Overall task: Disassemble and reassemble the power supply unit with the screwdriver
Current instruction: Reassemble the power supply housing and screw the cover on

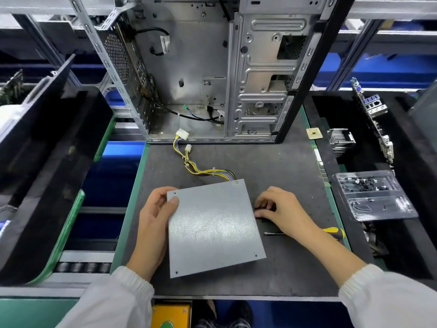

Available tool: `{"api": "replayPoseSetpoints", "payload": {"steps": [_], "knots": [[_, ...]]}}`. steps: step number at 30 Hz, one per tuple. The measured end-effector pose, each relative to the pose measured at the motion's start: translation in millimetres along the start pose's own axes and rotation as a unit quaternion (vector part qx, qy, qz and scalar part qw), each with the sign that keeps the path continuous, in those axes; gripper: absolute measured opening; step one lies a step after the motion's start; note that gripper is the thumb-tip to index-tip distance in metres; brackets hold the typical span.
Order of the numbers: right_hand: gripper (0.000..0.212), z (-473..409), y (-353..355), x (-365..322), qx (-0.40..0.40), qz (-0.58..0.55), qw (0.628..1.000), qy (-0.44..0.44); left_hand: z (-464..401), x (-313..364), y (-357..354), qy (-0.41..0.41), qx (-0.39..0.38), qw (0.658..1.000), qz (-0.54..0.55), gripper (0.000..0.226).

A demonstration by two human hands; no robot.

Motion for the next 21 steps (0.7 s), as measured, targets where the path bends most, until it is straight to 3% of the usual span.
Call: {"api": "replayPoseSetpoints", "payload": {"steps": [4,8,12,14,16,18,21], "knots": [[0.01,-2.6,-2.4,-2.8,0.024,0.084,0.995,0.036,0.0,0.1,0.2,-0.003,-0.004,1.0,0.005,0.013],[0.004,-3.6,-0.7,-5.7,0.006,0.068,0.996,0.053,0.7,0.2,-0.4,-0.007,-0.002,1.0,0.019,0.013],[0.013,5.3,34.6,-17.8,0.056,-0.104,0.993,-0.002,1.9,1.1,-2.1,-0.015,-0.001,0.999,0.038,0.013],[0.015,13.6,56.5,-43.8,0.06,-0.211,0.975,0.029,2.3,1.5,-2.9,-0.016,-0.002,0.999,0.046,0.013],[0.01,18.6,62.2,-85.2,0.016,-0.259,0.961,0.092,2.4,1.6,-3.4,-0.012,-0.001,0.999,0.052,0.013],[0.006,18.2,44.1,-128.7,-0.021,-0.204,0.967,0.148,2.4,1.7,-3.5,-0.011,0.002,0.998,0.059,0.012],[0.005,13.4,-1.8,-171.7,-0.001,-0.041,0.975,0.221,2.2,2.1,-3.1,-0.012,0.011,0.997,0.078,0.018]]}}
Point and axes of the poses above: each hand's wrist, its own z-axis away from the middle knuckle, its own y-axis out of the back of the hand, x = y × z, the point moved 4 cm from there along -z, towards the middle knuckle, and after that the axes turned 14 degrees about -y, right-handed, at the moved point
